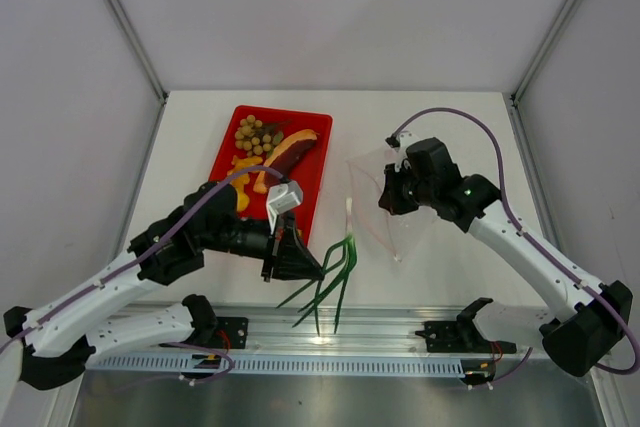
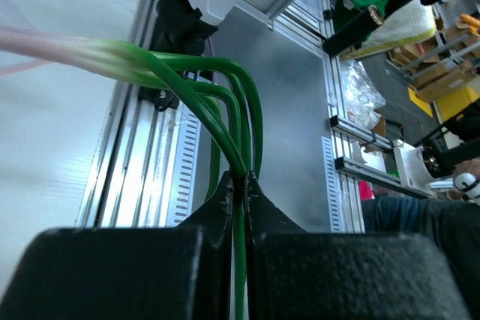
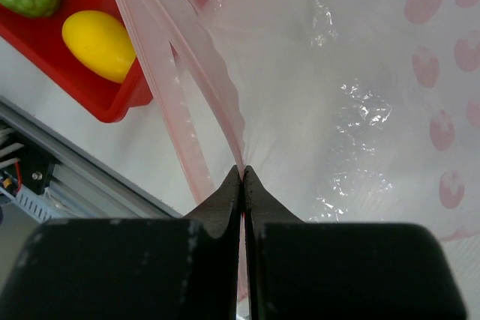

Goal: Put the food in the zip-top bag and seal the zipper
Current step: Place the fake vegetable in the zipper food storage bag.

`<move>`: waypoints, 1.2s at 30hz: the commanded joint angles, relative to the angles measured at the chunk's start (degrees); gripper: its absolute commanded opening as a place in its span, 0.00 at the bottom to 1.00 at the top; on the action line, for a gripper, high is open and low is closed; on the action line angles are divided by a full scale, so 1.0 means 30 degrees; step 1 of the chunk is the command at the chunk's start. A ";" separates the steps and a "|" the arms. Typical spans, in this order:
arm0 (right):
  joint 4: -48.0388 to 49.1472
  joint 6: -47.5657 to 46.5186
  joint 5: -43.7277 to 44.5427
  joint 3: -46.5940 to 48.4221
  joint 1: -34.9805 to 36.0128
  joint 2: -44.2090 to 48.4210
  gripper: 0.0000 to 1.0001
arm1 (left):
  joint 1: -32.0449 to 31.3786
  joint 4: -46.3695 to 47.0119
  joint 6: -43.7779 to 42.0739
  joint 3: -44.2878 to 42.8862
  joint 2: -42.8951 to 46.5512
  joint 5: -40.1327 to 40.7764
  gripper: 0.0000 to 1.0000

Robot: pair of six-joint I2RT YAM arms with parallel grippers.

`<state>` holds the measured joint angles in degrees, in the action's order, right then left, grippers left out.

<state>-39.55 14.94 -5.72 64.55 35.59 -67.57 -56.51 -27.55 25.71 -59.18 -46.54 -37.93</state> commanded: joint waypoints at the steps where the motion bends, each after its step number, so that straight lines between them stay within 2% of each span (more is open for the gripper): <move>1: 0.0439 -0.0351 -0.1579 0.0367 0.0264 0.0522 0.00 | -0.0176 0.2618 0.0773 0.0534 -0.0070 -0.2382 0.01; 12: 0.0674 -0.0175 -0.2225 -0.0160 0.1172 0.1283 0.00 | -0.0177 0.2883 0.1213 0.0917 -0.1711 -0.2091 0.01; 22: 0.0645 0.0146 -0.2839 -0.0131 0.1436 0.2279 0.00 | -0.0177 0.1715 0.0921 0.0420 -0.2590 -0.0864 0.01; 28: 0.0469 0.0498 -0.3951 -0.0102 0.1612 0.2806 0.00 | -0.0177 -0.0012 -0.0217 -0.1070 -0.3466 0.2123 0.01; 36: -0.0087 0.0645 -0.4394 0.0307 0.1875 0.2866 0.00 | -0.1230 -0.4814 -0.2741 -0.4647 -0.6660 0.7362 0.01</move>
<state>-39.31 16.32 -17.45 63.64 40.62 -59.72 -58.89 -35.18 21.93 -69.17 -64.23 -24.56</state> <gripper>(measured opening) 0.006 0.020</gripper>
